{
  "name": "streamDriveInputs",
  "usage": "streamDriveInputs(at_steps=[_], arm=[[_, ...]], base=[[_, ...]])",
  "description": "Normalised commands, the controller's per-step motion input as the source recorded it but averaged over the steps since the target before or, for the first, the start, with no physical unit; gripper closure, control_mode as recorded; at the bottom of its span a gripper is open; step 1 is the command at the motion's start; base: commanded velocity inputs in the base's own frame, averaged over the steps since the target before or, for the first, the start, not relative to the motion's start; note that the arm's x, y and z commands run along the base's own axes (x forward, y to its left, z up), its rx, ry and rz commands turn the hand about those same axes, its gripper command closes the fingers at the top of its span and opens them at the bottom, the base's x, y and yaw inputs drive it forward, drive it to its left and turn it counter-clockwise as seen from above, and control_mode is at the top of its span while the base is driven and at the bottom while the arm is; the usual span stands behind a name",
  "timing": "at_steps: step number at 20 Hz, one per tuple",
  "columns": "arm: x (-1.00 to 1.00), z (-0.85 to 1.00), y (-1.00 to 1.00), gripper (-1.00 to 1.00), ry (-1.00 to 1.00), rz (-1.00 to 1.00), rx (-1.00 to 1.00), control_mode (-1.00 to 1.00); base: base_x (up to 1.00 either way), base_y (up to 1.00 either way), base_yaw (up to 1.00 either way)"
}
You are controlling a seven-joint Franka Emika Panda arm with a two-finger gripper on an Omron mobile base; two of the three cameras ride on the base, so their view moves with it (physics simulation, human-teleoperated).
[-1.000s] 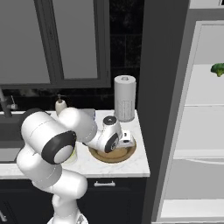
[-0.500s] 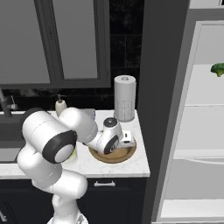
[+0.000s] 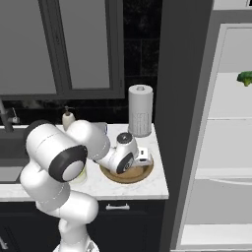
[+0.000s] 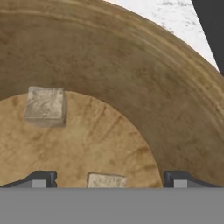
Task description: Grab a lemon wedge from the fridge and one ice cube from the ice bowl, and put them in the glass of lemonade.
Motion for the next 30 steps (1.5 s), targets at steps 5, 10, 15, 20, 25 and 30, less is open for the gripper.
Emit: streamDriveInputs(at_steps=[5, 10, 15, 20, 25, 30], arm=[[-0.17, -0.02, 0.0, -1.0, 0.0, -0.01, 0.0, -1.0], [-0.18, 0.0, 0.0, -1.0, 0.0, 0.0, 0.0, -1.0], [0.0, -0.11, 0.0, -1.0, 0.0, 0.0, 0.0, -1.0], [0.0, -0.21, 0.01, 1.0, 0.0, 0.0, 0.0, -1.0], [0.0, -0.21, 0.0, 1.0, 0.0, -0.01, 0.0, -1.0], [-0.02, -0.27, 0.0, 1.0, 0.0, -0.01, 0.0, -1.0]], base=[[0.0, 0.0, 0.0], [0.0, 0.0, 0.0], [0.0, 0.0, 0.0], [0.0, 0.0, 0.0], [0.0, 0.0, 0.0], [0.0, 0.0, 0.0]])
